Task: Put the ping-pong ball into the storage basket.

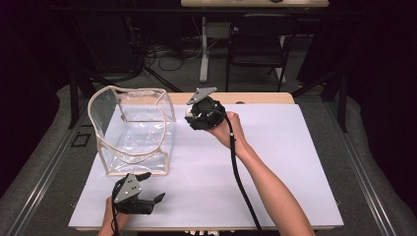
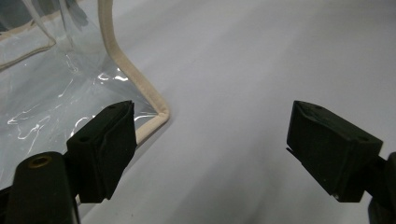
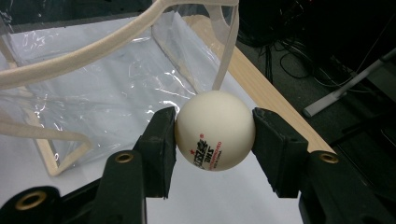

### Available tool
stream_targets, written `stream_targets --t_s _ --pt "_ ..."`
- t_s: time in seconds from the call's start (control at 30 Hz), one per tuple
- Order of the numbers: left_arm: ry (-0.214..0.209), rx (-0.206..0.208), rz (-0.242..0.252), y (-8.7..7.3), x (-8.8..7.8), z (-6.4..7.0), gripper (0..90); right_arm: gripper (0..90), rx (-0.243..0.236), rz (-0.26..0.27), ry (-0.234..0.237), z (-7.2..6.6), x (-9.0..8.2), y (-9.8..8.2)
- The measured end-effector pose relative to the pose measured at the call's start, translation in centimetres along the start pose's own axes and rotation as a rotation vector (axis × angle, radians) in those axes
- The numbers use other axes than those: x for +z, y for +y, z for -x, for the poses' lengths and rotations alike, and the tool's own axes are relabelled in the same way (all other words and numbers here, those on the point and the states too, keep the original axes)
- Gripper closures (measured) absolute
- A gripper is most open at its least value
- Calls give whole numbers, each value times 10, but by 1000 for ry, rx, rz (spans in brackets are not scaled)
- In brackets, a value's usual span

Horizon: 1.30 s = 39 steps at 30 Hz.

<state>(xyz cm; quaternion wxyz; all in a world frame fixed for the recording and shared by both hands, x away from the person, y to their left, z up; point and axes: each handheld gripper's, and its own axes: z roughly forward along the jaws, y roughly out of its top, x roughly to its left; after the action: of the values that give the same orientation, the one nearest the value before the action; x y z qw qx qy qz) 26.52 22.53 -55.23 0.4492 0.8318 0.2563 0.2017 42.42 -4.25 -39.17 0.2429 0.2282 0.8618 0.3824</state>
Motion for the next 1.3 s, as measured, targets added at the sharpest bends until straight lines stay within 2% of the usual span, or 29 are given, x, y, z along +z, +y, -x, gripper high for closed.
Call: stream_targets --t_s 0.6,1.3 --pt "2 -6 -2 0 0 0 162 506 4 27 -1 1 -3 13" --pt "3 -10 0 0 1 0 163 506 -18 23 2 -1 0 24"
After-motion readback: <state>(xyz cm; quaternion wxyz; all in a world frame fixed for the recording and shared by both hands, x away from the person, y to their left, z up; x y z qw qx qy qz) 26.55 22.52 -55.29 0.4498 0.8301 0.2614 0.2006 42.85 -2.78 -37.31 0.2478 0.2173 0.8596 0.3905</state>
